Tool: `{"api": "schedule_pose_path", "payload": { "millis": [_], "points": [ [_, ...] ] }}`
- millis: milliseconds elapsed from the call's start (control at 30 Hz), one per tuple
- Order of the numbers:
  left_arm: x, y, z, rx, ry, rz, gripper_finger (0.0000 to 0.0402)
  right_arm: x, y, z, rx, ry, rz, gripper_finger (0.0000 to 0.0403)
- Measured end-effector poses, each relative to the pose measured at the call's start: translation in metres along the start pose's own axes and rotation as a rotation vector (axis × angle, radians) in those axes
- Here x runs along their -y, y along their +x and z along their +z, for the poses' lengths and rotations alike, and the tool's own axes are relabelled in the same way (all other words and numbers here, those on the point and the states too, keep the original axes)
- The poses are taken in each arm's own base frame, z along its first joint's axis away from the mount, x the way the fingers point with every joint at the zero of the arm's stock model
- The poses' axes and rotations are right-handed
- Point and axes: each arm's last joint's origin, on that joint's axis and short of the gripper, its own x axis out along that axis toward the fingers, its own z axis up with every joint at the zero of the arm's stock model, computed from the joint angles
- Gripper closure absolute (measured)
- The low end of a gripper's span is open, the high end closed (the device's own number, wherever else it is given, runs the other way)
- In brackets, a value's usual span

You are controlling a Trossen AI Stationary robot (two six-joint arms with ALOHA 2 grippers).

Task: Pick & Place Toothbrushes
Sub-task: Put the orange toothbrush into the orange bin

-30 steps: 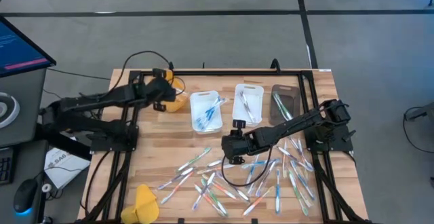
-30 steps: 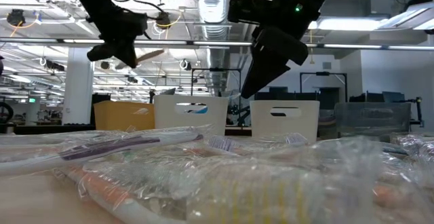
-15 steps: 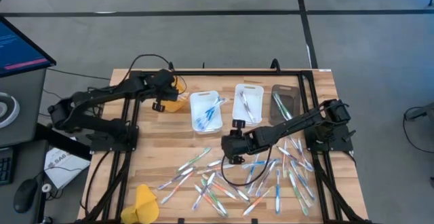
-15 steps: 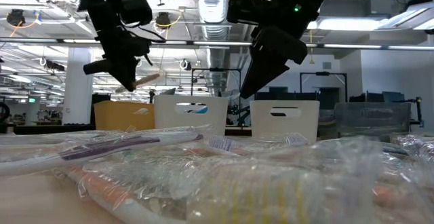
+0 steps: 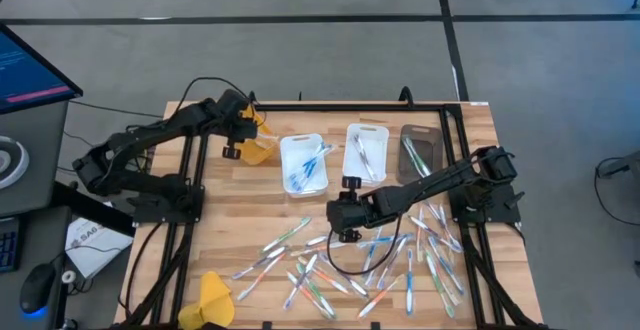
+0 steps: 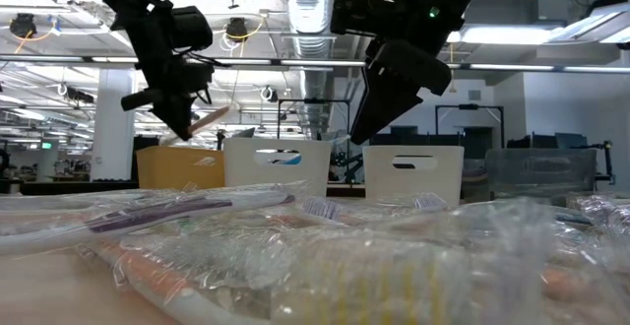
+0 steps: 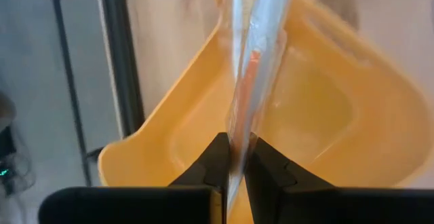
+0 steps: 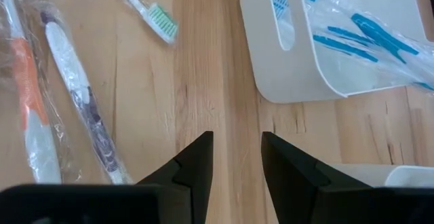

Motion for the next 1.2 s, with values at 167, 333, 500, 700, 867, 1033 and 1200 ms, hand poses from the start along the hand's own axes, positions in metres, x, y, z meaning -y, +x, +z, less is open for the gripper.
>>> {"api": "schedule_pose_path", "payload": {
  "millis": [167, 333, 500, 700, 867, 1033, 1200],
  "points": [
    [0.001, 0.004, -0.004, 0.01, -0.012, -0.008, 0.0362, 0.002, 0.001, 0.001, 0.002, 0.009, -0.003, 0.0284],
    [0.014, 0.02, -0.017, -0.032, 0.084, -0.009, 0.0355, 0.002, 0.001, 0.001, 0.008, 0.011, -0.002, 0.0284],
    [0.016, 0.024, -0.021, -0.085, 0.127, 0.03, 0.0354, 0.002, 0.001, 0.001, 0.008, 0.011, -0.002, 0.0284],
    [0.015, 0.024, -0.02, -0.086, 0.122, 0.046, 0.0353, 0.002, 0.001, 0.001, 0.005, 0.009, -0.002, 0.0284],
    [0.015, 0.024, -0.02, -0.087, 0.096, 0.049, 0.0353, 0.002, 0.001, 0.001, 0.005, 0.009, -0.002, 0.0284],
    [0.014, 0.024, -0.02, -0.088, 0.095, 0.051, 0.035, 0.002, 0.001, 0.002, 0.011, 0.012, -0.002, 0.0284],
    [0.014, 0.024, -0.02, -0.086, 0.057, 0.053, 0.0325, 0.002, 0.001, 0.002, 0.011, 0.012, -0.002, 0.0284]
  ]
}}
